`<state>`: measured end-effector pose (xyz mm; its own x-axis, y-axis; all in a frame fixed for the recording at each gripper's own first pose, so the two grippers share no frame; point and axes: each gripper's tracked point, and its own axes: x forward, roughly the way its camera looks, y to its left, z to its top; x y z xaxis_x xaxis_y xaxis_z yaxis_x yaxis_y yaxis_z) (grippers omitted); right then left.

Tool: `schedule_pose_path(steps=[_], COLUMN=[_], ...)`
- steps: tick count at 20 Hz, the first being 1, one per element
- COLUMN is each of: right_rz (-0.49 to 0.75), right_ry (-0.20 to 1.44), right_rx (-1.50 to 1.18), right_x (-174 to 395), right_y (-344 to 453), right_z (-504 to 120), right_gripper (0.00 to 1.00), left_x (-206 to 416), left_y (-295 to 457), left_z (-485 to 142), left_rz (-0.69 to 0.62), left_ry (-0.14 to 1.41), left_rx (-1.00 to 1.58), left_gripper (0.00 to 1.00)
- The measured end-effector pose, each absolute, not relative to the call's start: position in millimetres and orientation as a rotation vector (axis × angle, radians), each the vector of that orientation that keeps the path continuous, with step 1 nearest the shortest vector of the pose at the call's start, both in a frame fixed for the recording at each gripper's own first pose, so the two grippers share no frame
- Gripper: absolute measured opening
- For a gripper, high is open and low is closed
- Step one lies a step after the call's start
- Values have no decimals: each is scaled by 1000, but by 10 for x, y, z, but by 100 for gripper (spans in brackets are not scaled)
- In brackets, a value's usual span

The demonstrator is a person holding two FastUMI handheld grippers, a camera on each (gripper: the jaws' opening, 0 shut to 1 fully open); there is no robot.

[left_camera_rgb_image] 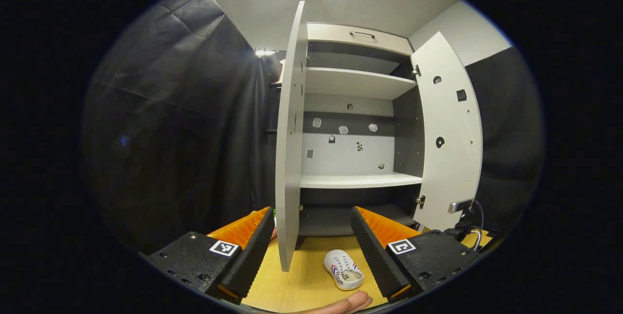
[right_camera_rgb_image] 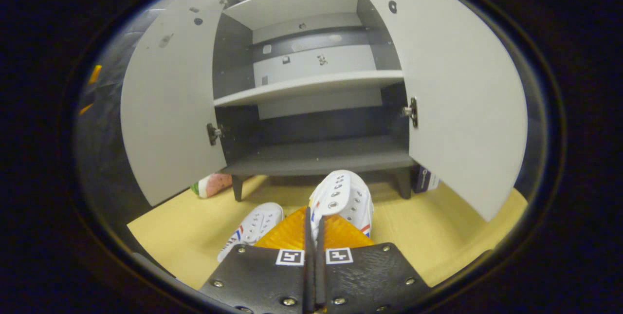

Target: Grab one shoe with the right hand and put it into the shoe cabinet, grab the other shoe with the left hand and put it into the shoe cabinet; then close the right door with the right hand and the left door with the left hand.

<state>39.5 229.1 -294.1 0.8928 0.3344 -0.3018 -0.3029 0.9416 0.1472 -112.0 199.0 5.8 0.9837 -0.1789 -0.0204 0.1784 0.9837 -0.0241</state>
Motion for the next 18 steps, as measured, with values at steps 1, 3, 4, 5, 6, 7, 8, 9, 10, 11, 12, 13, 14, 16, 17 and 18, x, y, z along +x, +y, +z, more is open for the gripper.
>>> schedule_pose_path(steps=[1, 3, 4, 5, 6, 7, 8, 9, 10, 11, 12, 13, 14, 16, 17, 18], right_rz=[337, 345, 349, 354, 359, 363, 365, 366, 367, 370, 370, 368, 365, 357, 348, 339], right_ry=[304, 249, 220, 193, 166, 147, 132, 120, 111, 102, 95, 94, 97, 107, 116, 124], right_rx=[93, 82, 73, 63, 57, 52, 45, 43, 43, 43, 34, 27, 17, -3, -15, -34], right_x=[415, 460, 489, 510, 535, 569, 620, 669, 727, 808, 918, 1033, 1152, 1469, 1638, 1821], right_y=[2282, 2259, 2246, 2243, 2231, 2232, 2241, 2251, 2258, 2277, 2294, 2316, 2348, 2417, 2449, 2489], right_z=[-2715, -2235, -1996, -1760, -1546, -1349, -1168, -1005, -866, -730, -622, -528, -459, -357, -334, -324], right_gripper=[2, 2, 2, 2, 2, 2, 2, 2, 2, 2, 2, 2, 2, 2, 2, 2], left_x=[-1103, -1056, -1014, -961, -902, -825, -761, -697, -641, -599, -552, -516, -472, -378, -330, -267], left_y=[1982, 1944, 1909, 1872, 1849, 1837, 1825, 1805, 1823, 1828, 1801, 1754, 1733, 1689, 1695, 1716], left_z=[38, 8, 17, 24, 19, 13, 14, 30, 17, -4, -3, -19, -54, -124, -166, -203], left_rz=[-181, -191, -202, -212, -216, -214, -211, -210, -206, -197, -195, -200, -197, -206, -205, -195], left_ry=[26, 38, 33, 26, 24, 25, 24, 19, 15, 17, 18, 20, 32, 47, 54, 61], left_rx=[-23, -20, -18, -20, -19, -16, -11, -4, 1, 2, -2, 2, 2, -9, -16, -30], left_gripper=[96, 96, 96, 96, 96, 96, 96, 96, 96, 96, 96, 96, 96, 96, 96, 96])
